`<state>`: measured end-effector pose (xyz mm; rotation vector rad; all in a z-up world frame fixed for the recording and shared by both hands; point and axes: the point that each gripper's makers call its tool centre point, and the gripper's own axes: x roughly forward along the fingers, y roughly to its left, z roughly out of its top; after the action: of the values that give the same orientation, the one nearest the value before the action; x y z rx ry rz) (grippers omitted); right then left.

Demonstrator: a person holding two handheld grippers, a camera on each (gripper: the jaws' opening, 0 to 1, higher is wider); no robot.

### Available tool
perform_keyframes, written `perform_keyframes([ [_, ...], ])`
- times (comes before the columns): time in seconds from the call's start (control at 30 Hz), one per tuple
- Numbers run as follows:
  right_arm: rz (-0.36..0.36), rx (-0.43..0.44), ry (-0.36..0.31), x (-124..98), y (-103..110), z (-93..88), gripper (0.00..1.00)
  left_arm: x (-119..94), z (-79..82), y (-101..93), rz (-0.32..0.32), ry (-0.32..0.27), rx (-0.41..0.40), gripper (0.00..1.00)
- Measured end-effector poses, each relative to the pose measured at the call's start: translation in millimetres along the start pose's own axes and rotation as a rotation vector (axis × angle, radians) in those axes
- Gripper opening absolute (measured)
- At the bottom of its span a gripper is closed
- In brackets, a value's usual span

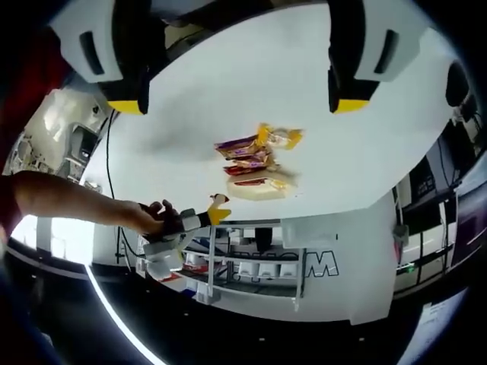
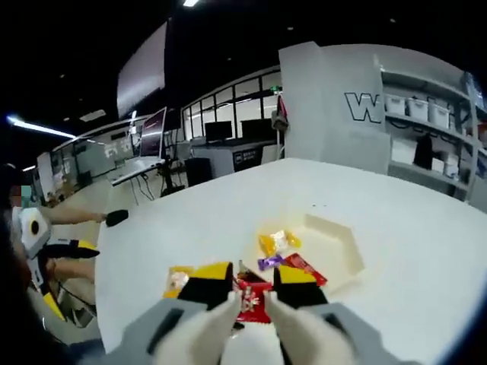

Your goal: Place the target food into the container with the food tongs after gripping and lifting it, then release it inside without dropping or visibly crushing the food.

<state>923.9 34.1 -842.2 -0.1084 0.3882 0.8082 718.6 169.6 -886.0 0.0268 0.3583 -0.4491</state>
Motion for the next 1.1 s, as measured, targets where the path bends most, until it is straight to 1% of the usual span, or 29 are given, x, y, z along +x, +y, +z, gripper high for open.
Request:
perform_keyframes([
  [0.17,0.002,-0.002,0.004,5,-3,4.7,0.15,-2,-1.8,2.0,0.004,0.001,-0.004,0.96],
  [0.3,0.001,-0.004,0.004,8,-4,6.6,0.15,-4,-2.8,5.5,0.01,-0.004,-0.023,0.96],
  [0.4,0.002,-0.002,0.007,10,-5,7.3,0.15,-5,-2.7,5.8,0.005,-0.018,-0.04,0.95],
  [0.6,-0.001,0.002,0.011,15,-10,9.9,0.16,-5,-5.1,6.5,0.008,-0.01,-0.041,0.95],
  [0.8,-0.002,0.008,0.006,18,-12,13.9,0.16,-5,-1.5,8.9,0.013,-0.017,-0.044,0.96],
  [1.1,-0.009,0.007,0.0,25,-16,20.9,0.16,-1,3.7,6.7,0.011,-0.015,-0.023,0.96],
])
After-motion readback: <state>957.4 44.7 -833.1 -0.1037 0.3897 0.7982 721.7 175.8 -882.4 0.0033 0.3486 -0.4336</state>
